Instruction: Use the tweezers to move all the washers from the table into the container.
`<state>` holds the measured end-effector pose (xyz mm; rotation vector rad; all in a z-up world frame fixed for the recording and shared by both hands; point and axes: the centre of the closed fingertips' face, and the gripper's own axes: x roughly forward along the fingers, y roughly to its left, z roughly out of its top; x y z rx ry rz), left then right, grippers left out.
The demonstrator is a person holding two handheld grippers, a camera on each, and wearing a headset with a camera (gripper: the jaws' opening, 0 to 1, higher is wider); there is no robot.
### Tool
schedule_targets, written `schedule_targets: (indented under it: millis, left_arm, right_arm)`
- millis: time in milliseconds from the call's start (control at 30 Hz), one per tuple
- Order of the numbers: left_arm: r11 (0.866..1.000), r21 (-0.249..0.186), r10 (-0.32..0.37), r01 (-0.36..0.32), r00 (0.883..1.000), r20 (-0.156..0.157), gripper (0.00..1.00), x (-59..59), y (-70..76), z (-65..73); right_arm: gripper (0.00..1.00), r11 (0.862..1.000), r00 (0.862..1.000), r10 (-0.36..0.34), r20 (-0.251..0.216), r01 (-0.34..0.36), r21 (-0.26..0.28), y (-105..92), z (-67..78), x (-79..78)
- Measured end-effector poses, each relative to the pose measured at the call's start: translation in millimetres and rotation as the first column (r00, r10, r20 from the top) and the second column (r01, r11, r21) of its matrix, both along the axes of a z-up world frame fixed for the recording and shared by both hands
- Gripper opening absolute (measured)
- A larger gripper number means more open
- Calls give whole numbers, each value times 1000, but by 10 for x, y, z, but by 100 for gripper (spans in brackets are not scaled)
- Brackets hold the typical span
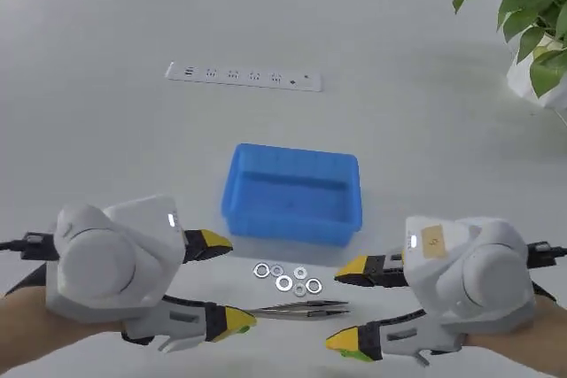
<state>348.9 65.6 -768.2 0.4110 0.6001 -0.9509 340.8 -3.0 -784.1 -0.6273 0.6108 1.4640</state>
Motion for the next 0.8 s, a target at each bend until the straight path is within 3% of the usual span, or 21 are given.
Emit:
schedule_targets:
  millis: [67,100,233,367,533,600,633,800]
  left_arm:
    - [999,31,-27,27,1000,3,47,-10,-32,-57]
    - [997,50,-65,66,998,-19,47,-58,-65,-112]
    - [994,65,-90,93,995,-43,42,-79,-106,-217]
    - [991,81,-105,110,993,-60,40,-94,-128,-292]
    - [983,108,-145,151,987,-61,33,-112,-157,-340]
    - [981,110,-159,163,986,-43,31,-95,-178,-325]
    - [979,115,-160,166,985,-62,30,-120,-178,-342]
    - [966,130,-214,224,973,-84,21,-198,-254,-348]
  right_arm:
    - [34,999,999,32,0,-32,-17,31,-47,-12]
    - [32,999,999,40,1,-39,-28,40,-72,-9]
    - [28,995,996,84,-4,-84,-56,77,-160,-24]
    - [25,993,995,97,-38,-99,-58,114,-213,-41]
    - [20,986,990,142,-7,-142,-89,111,-239,-32]
    - [19,984,989,150,-4,-150,-100,110,-243,-25]
    - [18,981,987,163,10,-161,-108,109,-246,-19]
    - [13,978,985,173,23,-169,-121,121,-246,-20]
